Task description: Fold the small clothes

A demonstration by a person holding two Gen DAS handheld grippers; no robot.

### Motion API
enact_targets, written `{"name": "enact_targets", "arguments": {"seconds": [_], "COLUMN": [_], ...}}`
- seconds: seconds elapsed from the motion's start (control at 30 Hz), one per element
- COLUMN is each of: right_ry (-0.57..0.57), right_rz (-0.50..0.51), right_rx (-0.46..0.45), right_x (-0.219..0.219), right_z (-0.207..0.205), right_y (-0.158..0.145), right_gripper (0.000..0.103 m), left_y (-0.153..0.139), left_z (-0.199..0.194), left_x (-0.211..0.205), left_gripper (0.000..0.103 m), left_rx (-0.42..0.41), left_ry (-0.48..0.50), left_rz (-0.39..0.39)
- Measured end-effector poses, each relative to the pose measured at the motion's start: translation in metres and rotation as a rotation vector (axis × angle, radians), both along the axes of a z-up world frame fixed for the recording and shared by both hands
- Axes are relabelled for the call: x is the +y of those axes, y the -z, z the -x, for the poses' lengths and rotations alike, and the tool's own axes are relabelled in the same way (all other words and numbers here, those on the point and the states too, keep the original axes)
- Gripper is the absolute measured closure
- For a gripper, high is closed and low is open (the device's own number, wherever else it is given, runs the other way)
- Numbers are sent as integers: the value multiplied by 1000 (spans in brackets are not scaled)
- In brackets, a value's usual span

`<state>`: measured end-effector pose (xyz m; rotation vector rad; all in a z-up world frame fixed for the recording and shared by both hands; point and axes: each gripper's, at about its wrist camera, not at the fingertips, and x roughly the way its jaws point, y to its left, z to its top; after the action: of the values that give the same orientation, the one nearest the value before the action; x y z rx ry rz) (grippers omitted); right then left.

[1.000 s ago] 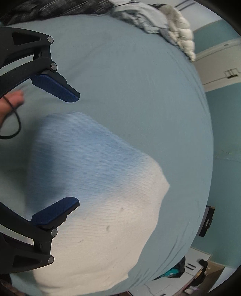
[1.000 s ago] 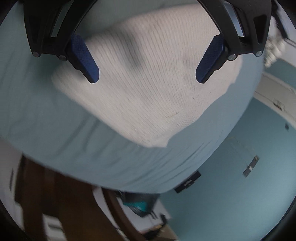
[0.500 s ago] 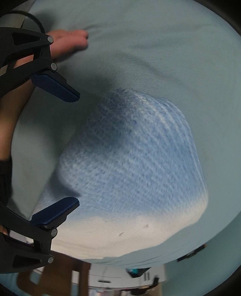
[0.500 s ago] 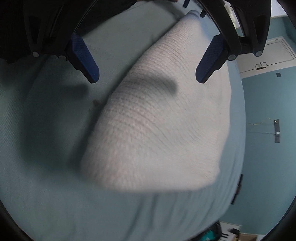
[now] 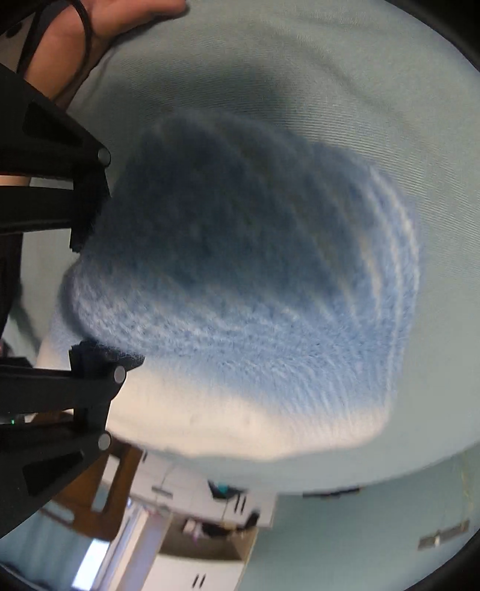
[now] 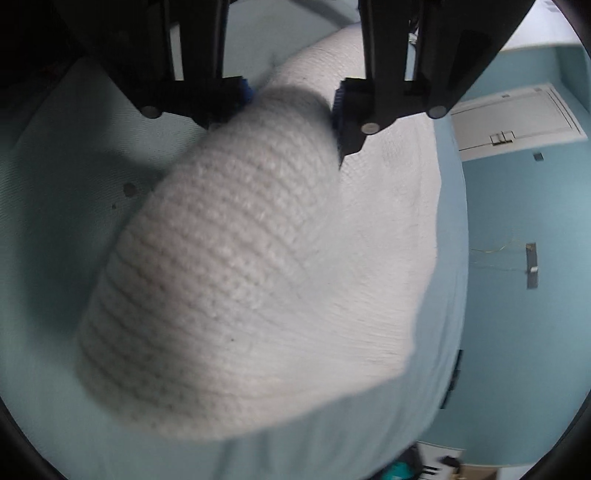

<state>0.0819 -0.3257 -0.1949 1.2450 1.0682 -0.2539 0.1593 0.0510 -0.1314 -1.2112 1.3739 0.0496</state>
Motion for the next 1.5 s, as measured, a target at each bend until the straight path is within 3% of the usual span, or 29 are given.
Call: {"name": "enact_targets", "arguments": {"seconds": [0.13, 0.23, 0.37, 0.57, 0.7, 0.9, 1.07, 1.13, 1.17, 1.2, 1.23, 1.27, 1.3, 1.33, 1.43, 1.5], "right_ry": [-7, -41, -104, -191, -237, -328, -336, -266, -246, -252, -270, -297, -318, -315, -279, -264], "right_rz": [6, 64, 63, 72, 120, 39, -10, -49, -24, 12, 79, 158, 214, 241, 252, 395], "right_rx": [-98, -140, -154, -163, -107, -71, 21, -5, -53, -81, -114, -132, -117, -91, -167, -178], "right_x": [2, 2, 1, 5, 18, 17, 7, -1, -3, -4, -2, 0, 3, 4, -1, -3], "right_z": [12, 20, 35, 58, 21, -35, -110, -142, -170, -183, -203, -222, -232, -236, -224, -219], "right_y": [-26, -51, -69, -66, -54, -96, -94, -87, -81, -78, -73, -66, -59, -51, -38, -34], "right_gripper": [81, 81, 81, 81, 81, 80, 72, 58, 54, 46, 40, 39, 39, 39, 39, 39], "left_y": [-44, -74, -88, -88, -84, -113, -115, -104, -97, -87, -83, -83, -88, -94, -107, -110], "left_z": [7, 21, 43, 85, 82, 41, -39, -76, -97, -120, -130, -133, -131, -123, -101, -87], "left_x": [-5, -6, 2, 7, 6, 7, -8, -12, -15, -17, -19, -18, -19, -23, -40, -58], "left_gripper": [76, 76, 76, 76, 76, 76, 73, 66, 55, 42, 39, 37, 27, 23, 22, 20], "left_rx": [-149, -181, -163, -121, -61, -85, -27, 13, 18, -15, -60, -104, -120, -128, -219, -299], "left_ry": [50, 91, 135, 175, 167, 220, 210, 206, 198, 201, 208, 205, 198, 202, 305, 370], "left_rz": [-44, -53, -61, -69, -68, -60, -93, -91, -84, -75, -83, -135, -239, -350, -562, -725]}}
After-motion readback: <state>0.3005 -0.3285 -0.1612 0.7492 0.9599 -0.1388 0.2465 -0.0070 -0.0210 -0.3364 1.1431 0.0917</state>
